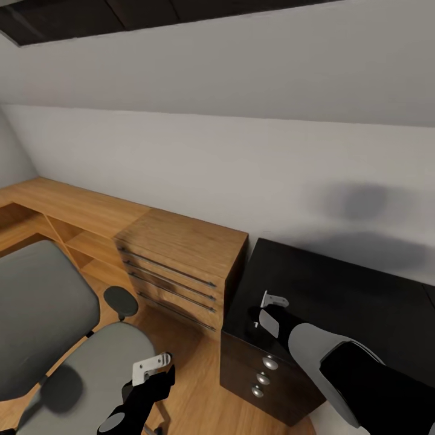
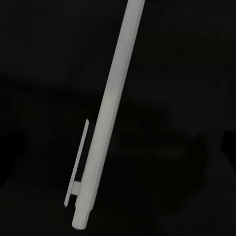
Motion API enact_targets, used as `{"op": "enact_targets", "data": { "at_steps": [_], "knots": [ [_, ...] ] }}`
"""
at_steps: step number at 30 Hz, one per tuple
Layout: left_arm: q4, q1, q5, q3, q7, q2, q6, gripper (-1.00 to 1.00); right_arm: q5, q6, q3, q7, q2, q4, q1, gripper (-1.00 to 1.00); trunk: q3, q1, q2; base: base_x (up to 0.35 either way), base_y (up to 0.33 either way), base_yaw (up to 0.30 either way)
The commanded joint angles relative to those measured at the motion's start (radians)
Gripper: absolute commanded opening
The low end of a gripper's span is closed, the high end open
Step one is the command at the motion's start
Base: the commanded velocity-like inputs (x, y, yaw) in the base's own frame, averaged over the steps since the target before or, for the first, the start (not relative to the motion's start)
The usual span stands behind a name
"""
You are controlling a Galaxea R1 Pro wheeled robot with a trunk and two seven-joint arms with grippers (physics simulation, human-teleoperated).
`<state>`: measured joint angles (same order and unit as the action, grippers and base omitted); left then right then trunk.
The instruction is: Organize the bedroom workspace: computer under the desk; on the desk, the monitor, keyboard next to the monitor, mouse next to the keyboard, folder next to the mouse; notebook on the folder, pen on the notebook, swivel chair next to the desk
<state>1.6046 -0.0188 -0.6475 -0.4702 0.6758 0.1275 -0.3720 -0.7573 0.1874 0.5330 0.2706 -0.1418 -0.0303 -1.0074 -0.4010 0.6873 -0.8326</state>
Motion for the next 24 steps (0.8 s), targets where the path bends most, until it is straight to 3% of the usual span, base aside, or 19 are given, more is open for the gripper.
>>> {"op": "enact_targets", "data": {
  "at_steps": [1,4,24],
  "knots": [
    [0.002,-0.001,-0.006,-0.002,0.008,0.001,-0.002,1.00,-0.006,0.007,0.008,0.006,0.000,-0.002,0.000,1.00,-0.004,0.004,-0.008,0.000,0.000,0.000],
    [0.002,-0.001,-0.006,-0.002,0.008,0.000,-0.002,1.00,-0.006,0.007,0.008,0.006,0.001,-0.002,0.000,1.00,-0.014,0.016,-0.029,0.000,0.000,0.000],
    [0.001,-0.001,-0.006,-0.005,0.008,0.000,-0.002,1.00,-0.007,0.034,0.008,0.049,-0.001,-0.003,0.000,1.00,-0.020,0.023,-0.043,0.000,0.000,0.000]
  ]
}}
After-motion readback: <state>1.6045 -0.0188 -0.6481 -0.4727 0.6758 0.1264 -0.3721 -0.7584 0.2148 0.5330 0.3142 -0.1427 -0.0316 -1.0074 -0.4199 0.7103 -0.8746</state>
